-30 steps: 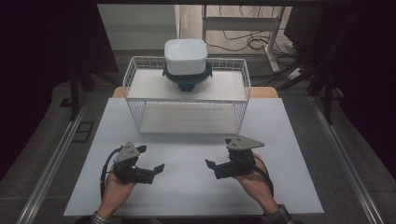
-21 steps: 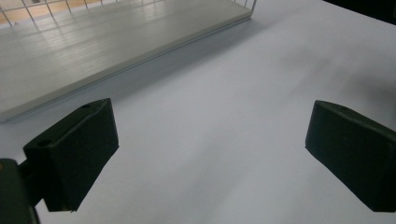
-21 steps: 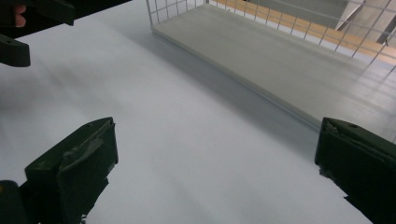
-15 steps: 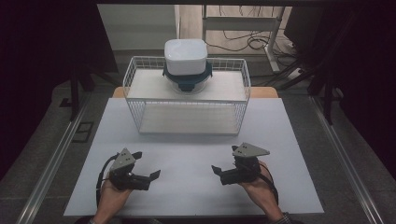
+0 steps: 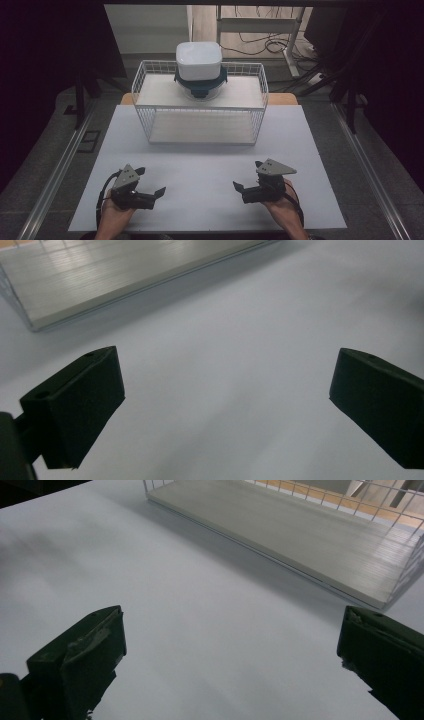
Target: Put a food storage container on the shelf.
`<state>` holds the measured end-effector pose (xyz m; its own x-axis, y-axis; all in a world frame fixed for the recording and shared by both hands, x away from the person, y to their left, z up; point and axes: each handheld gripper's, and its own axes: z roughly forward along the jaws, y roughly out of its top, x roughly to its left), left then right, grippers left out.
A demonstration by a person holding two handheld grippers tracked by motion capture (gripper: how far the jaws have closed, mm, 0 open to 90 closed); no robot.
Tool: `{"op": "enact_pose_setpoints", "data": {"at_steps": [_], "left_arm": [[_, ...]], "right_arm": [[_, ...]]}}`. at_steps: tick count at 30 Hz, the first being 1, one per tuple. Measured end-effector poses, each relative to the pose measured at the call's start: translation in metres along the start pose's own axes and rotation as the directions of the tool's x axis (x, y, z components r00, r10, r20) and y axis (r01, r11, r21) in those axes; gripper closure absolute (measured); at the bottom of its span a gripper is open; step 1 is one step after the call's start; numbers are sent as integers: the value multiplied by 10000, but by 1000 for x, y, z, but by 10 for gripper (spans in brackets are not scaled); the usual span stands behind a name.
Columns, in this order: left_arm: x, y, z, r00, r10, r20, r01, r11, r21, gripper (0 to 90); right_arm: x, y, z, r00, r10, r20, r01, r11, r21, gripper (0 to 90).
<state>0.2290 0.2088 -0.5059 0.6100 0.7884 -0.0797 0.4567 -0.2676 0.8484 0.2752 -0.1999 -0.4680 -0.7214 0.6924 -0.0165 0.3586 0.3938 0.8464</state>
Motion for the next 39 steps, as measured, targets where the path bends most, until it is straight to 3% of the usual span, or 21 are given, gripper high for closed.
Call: {"op": "enact_pose_setpoints", "data": {"at_steps": [21, 30, 39], "left_arm": [[18, -19, -28, 9955, -475, -822, 478, 9989, 20, 0], [25, -28, -38, 9894, -492, -1368, 504, 9987, 57, 1], [35, -41, -52, 9806, -604, -1863, 611, 9981, -21, 4]], "right_arm": [[-12, -18, -28, 9984, 202, 522, -203, 9998, 14, 0], [-19, -30, -41, 9949, 310, 964, -320, 9994, 94, 0], [-31, -45, -55, 9858, 662, 1546, -695, 9974, 163, 0]]}}
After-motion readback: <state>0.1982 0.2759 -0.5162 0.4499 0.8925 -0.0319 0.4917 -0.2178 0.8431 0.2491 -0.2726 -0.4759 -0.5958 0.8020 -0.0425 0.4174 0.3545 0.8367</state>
